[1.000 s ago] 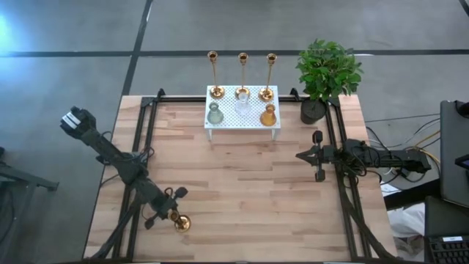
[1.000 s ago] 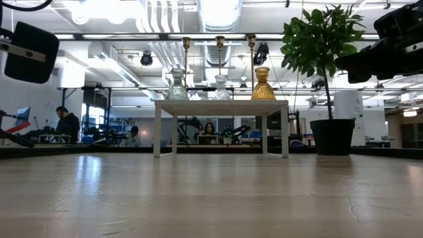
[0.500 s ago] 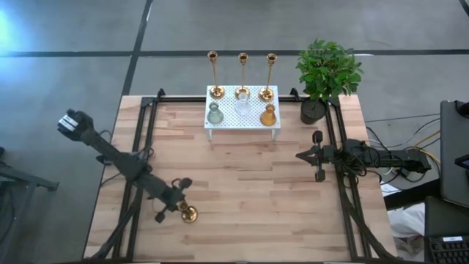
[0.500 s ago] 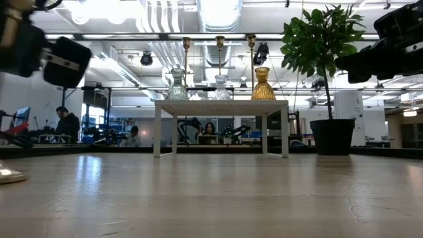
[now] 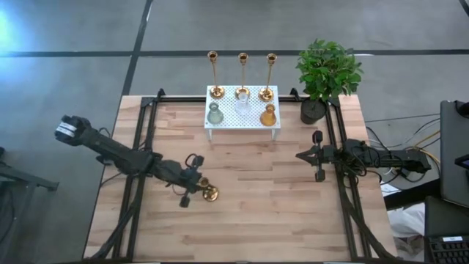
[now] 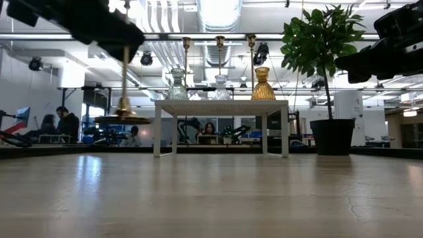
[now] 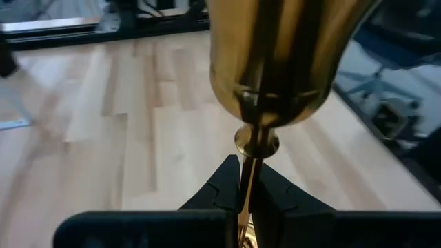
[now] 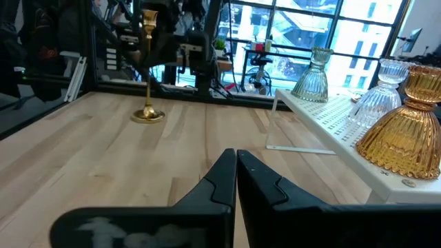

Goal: Pick & Place candle stick holders
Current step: Put the gold candle holder on the shelf

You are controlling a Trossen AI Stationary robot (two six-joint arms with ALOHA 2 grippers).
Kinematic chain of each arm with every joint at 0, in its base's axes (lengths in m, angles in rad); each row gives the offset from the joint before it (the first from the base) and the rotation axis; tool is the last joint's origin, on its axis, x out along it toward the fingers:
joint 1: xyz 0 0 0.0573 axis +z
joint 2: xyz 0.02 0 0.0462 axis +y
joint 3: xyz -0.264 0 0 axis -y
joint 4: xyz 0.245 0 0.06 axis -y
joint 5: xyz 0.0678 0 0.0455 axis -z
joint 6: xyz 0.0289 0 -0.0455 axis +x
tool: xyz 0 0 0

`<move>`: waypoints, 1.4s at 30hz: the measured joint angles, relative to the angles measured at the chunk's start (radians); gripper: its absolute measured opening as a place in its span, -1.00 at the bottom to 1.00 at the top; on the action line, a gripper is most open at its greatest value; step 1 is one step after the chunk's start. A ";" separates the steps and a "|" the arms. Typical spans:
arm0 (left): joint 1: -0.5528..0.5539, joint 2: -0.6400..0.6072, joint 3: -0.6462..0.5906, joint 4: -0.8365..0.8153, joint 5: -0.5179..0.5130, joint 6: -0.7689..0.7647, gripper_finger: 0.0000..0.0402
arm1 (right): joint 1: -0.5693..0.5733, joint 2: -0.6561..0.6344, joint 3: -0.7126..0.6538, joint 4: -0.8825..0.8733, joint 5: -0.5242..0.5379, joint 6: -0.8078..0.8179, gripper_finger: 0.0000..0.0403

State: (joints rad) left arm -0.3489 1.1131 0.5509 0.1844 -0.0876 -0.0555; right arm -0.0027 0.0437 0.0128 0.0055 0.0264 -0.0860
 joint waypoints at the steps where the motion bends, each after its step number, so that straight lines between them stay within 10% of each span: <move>1: 0.004 0.018 0.017 -0.002 -0.015 0.005 -0.91 | 0.000 0.000 0.000 0.000 0.000 0.000 -0.96; 20: 0.195 0.482 0.463 0.027 -0.082 -0.068 -0.91 | 0.000 0.000 0.000 0.000 0.000 0.000 -0.96; 31: 0.253 0.491 0.558 -0.013 -0.369 -0.156 -0.91 | 0.000 0.003 0.000 0.000 0.000 0.000 -0.96; 42: 0.301 0.482 0.879 -0.441 -0.560 -0.195 -0.91 | 0.000 0.004 0.000 0.000 0.000 0.000 -0.96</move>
State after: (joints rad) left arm -0.0484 1.5948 1.4302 -0.2568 -0.6474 -0.2506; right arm -0.0027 0.0479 0.0128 0.0057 0.0263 -0.0860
